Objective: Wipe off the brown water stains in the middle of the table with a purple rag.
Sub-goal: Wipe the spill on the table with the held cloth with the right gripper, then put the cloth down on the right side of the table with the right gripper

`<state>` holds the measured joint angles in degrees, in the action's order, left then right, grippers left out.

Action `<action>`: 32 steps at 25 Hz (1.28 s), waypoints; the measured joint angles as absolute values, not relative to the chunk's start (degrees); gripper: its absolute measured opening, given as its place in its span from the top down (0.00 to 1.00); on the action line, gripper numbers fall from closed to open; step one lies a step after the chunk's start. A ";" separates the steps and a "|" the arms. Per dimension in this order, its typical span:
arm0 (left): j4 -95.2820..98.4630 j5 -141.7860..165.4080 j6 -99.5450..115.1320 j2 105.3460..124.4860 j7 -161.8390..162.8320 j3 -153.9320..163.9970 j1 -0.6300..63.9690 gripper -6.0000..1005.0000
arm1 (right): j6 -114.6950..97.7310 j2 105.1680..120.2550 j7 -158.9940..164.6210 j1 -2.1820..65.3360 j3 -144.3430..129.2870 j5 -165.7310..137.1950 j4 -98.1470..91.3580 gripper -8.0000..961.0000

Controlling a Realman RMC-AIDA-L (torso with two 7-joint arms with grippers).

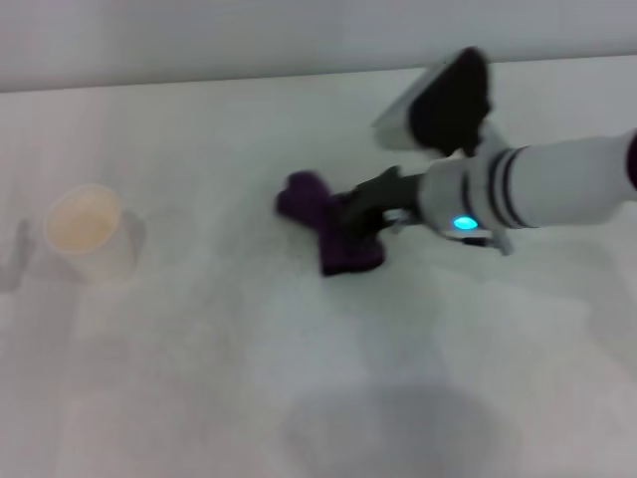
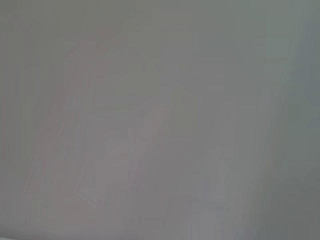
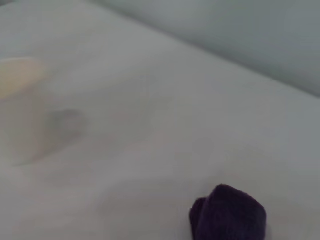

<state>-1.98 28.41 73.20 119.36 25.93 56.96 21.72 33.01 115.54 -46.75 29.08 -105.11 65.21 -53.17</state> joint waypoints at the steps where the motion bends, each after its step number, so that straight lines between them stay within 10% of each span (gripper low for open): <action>1: -1.99 27.96 73.20 119.36 25.92 56.96 21.70 0.11 | 32.28 115.51 -46.79 28.75 -103.58 65.23 -52.04 0.87; 32: -1.84 23.74 73.28 119.39 25.86 56.95 21.08 0.11 | 45.24 114.69 -54.08 15.67 -89.63 69.30 -62.20 0.84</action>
